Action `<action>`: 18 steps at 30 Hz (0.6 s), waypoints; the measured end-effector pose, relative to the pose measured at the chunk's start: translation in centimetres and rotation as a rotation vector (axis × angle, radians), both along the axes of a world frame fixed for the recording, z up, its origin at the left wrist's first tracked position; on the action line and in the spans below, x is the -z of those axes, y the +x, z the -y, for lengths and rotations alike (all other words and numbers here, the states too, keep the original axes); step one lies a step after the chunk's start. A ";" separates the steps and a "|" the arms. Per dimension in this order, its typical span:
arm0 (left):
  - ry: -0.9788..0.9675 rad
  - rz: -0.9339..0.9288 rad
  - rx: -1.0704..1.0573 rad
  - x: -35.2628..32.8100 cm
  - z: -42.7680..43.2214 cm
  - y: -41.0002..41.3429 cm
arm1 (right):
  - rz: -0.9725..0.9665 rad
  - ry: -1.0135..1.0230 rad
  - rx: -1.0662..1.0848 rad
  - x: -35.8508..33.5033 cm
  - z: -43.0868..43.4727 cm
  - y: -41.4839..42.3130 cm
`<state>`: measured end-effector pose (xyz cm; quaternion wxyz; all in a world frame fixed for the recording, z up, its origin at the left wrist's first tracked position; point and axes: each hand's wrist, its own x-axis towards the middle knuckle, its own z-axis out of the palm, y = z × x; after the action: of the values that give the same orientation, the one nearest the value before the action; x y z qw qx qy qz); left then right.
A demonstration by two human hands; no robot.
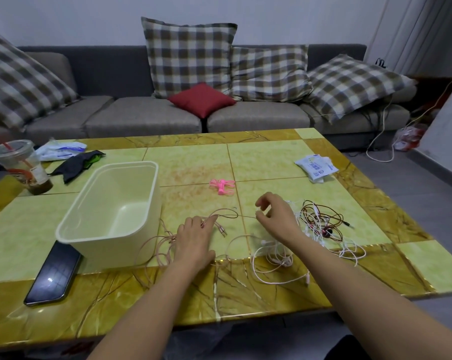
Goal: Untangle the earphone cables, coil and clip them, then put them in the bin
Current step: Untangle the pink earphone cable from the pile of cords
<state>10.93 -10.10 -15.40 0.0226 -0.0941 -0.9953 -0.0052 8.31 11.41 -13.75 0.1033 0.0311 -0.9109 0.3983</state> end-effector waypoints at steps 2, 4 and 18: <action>-0.007 0.012 -0.001 0.1 0.0 -0.2 | 0.085 -0.049 -0.168 -0.3 0.8 0.3; 0.005 0.022 0.001 0.1 -0.1 -0.3 | 0.210 0.027 -0.335 -0.1 1.6 0.5; 0.095 0.067 -0.064 0.7 1.2 -0.6 | 0.109 0.028 0.027 0.7 0.0 0.7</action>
<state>10.34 -11.26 -16.09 -0.0059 -0.0609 -0.9966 -0.0550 9.04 11.44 -14.43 0.0584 -0.0016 -0.9209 0.3854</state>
